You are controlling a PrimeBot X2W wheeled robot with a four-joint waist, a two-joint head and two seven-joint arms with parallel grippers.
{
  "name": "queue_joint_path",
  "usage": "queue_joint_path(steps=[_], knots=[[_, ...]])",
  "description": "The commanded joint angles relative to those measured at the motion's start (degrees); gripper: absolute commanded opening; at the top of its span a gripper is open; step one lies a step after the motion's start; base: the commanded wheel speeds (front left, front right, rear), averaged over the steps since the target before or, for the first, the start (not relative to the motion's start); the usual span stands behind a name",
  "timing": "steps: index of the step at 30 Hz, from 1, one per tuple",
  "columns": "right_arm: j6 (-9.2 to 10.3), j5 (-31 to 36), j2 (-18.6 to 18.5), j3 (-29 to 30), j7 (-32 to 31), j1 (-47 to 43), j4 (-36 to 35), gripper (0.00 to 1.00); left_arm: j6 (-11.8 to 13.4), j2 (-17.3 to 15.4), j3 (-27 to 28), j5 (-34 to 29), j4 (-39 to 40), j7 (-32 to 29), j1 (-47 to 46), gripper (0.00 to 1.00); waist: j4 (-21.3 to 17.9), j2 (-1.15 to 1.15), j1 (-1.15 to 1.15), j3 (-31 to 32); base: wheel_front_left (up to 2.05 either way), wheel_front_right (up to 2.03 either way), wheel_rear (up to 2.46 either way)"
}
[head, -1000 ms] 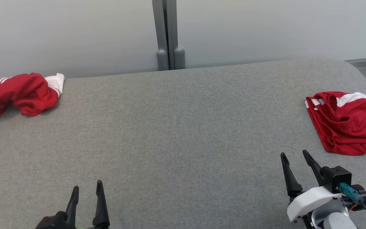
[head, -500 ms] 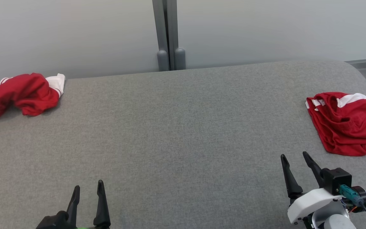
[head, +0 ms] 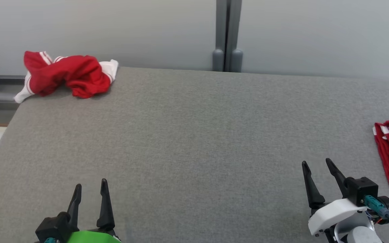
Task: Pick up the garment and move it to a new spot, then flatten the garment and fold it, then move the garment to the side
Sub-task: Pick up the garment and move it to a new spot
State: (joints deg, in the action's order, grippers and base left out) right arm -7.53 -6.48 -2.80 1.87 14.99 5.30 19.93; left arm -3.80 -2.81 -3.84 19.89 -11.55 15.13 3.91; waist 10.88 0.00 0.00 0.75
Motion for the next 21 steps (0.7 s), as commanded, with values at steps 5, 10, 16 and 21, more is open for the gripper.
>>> queue_joint_path(steps=[5,10,16,21], knots=[[0.09,-0.4,-0.2,-0.3,0.3,-0.5,0.1,1.00,-0.5,-0.2,0.7,-0.8,0.1,0.0,-0.8,1.00,11.9,0.00,0.00,-0.2,0.00,0.00,0.00],[0.09,-0.6,-0.2,-0.6,0.3,0.2,0.5,1.00,-0.8,-0.2,0.9,-1.1,0.1,0.0,-1.0,1.00,15.9,0.00,0.00,-0.5,0.00,0.00,0.00],[0.09,-1.1,-0.2,-1.4,0.3,0.6,1.2,1.00,-1.1,-0.2,1.5,-1.5,-0.1,0.0,-1.2,1.00,18.2,0.00,0.00,-0.1,0.00,0.00,0.00],[0.09,-1.4,-0.2,-2.0,0.3,1.0,1.5,1.00,-1.2,-0.2,2.4,-1.7,0.3,0.0,-1.3,1.00,18.1,0.00,0.00,0.0,0.00,0.00,0.00]])
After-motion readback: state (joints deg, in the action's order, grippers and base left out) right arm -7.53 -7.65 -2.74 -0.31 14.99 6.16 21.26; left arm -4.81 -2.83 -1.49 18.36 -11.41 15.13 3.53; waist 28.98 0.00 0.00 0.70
